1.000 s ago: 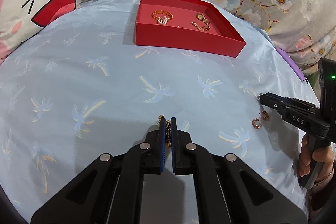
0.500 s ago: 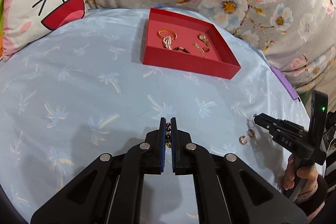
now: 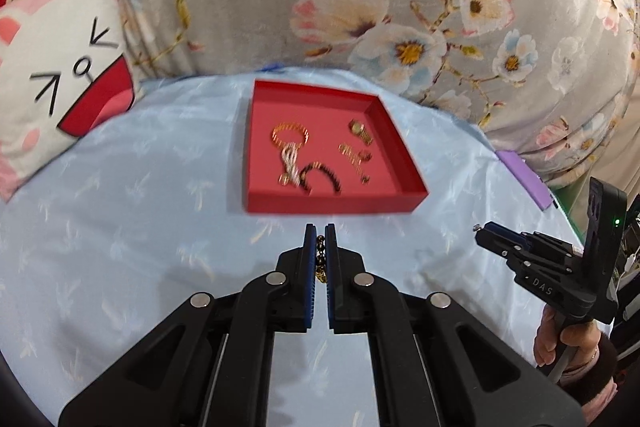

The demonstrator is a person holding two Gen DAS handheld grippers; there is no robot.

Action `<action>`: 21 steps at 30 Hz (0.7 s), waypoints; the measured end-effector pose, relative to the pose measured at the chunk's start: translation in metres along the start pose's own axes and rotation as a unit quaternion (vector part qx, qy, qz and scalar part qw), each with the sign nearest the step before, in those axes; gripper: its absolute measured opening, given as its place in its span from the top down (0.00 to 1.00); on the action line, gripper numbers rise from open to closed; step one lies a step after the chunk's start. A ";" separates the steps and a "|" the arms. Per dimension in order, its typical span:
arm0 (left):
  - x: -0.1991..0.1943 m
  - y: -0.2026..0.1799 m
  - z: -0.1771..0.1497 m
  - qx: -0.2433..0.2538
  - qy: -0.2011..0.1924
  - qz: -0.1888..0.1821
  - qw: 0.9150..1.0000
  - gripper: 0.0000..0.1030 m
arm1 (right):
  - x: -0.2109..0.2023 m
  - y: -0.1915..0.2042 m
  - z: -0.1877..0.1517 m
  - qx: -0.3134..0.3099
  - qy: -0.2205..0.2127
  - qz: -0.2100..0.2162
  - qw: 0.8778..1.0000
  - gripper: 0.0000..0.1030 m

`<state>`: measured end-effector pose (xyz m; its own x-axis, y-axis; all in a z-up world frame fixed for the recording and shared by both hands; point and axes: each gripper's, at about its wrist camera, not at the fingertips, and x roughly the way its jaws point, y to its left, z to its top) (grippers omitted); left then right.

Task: Organize jewelry
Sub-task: 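Carry the gold chain and silver ring into the red box and open both tools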

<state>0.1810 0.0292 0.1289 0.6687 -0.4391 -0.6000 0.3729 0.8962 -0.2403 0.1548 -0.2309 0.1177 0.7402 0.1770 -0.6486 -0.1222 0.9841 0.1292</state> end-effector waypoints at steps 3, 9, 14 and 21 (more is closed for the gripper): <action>0.010 -0.011 0.033 0.019 -0.014 0.004 1.000 0.97 | 0.012 -0.001 0.030 -0.008 -0.002 0.003 1.000 0.82; 0.048 -0.023 0.095 0.034 -0.024 -0.006 0.999 0.97 | 0.050 -0.005 0.087 0.001 0.006 0.026 1.000 0.82; 0.097 -0.029 0.135 0.042 -0.017 0.006 0.999 0.97 | 0.094 -0.011 0.127 0.013 0.021 0.038 0.999 0.82; 0.160 -0.023 0.151 0.038 0.011 0.017 0.999 0.97 | 0.147 -0.032 0.151 0.043 0.047 0.047 0.997 0.82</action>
<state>0.3767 -0.0716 0.1536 0.6675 -0.4065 -0.6239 0.3985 0.9028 -0.1618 0.3673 -0.2385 0.1316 0.6628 0.2735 -0.6970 -0.1281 0.9586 0.2543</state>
